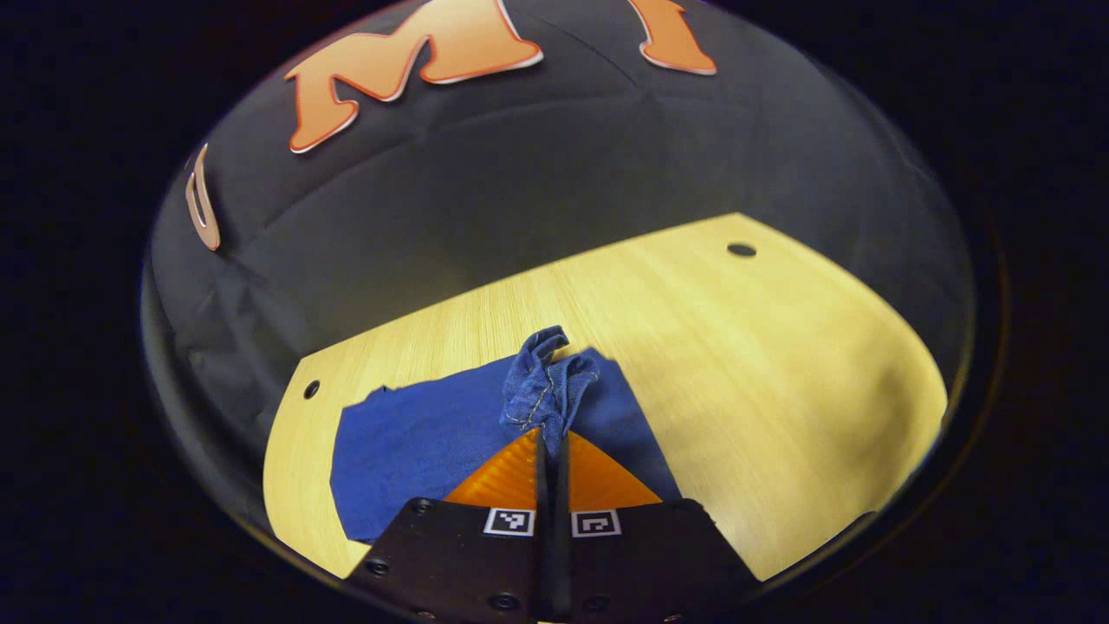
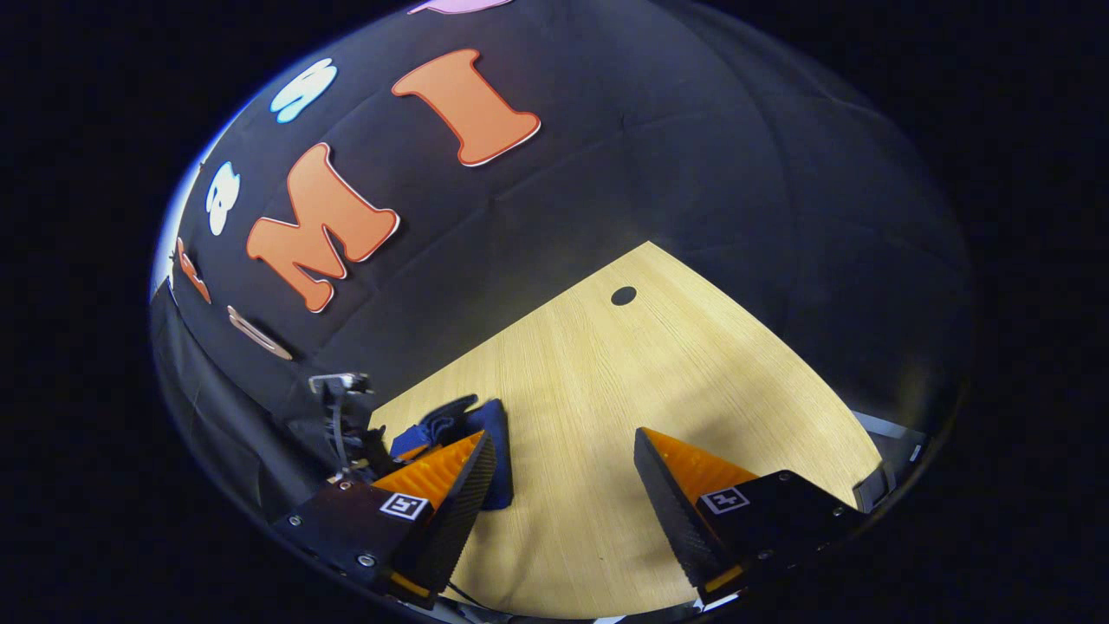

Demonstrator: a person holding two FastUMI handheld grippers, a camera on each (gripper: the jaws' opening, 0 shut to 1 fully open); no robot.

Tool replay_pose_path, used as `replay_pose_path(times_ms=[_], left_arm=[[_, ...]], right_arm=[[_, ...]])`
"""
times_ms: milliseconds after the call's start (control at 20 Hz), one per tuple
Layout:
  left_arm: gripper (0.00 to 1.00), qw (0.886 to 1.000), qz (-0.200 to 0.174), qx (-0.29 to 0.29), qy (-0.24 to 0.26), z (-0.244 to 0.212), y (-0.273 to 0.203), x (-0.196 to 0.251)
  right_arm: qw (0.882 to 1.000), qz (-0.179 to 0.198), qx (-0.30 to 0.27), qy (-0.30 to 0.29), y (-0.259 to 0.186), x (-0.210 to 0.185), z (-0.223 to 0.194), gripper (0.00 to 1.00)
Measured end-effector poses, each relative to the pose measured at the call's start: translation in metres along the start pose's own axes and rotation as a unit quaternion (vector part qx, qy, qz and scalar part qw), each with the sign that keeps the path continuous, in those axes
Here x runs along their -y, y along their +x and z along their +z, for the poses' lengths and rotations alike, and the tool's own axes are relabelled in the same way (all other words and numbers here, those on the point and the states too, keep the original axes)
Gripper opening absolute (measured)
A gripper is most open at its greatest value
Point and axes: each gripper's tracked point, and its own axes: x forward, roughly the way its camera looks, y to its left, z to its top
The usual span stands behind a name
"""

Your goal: Grasp the waist and the cuffs of the jeans and fold them to make the two legs overlap; first hold the waist and fold one-third of the jeans toward the cuffs, then hold the cuffs and fold the remaining one-third in the same direction to finish folding.

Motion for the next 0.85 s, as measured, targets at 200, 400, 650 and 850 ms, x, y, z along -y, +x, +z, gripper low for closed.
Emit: replay_pose_path(times_ms=[200, 400, 650, 850], left_arm=[[0.54, 0.996, -0.082, -0.044, 0.018, -0.035, 0.022, 0.069], [1.00, 0.990, -0.139, 0.009, -0.003, -0.008, -0.030, 0.073], [0.99, 0.979, -0.155, 0.119, -0.060, 0.053, -0.129, -0.016], [0.99, 0.966, -0.113, 0.204, -0.109, 0.083, -0.213, -0.131]], right_arm=[[1.000, -0.010, -0.004, -0.012, 0.003, 0.007, -0.004, 0.98], [1.000, -0.026, 0.004, -0.015, -0.007, 0.005, -0.011, 0.98], [0.997, -0.035, 0.013, -0.063, -0.001, -0.040, -0.020, 0.98], [0.990, -0.027, 0.054, -0.125, -0.004, -0.103, -0.006, 0.98]])
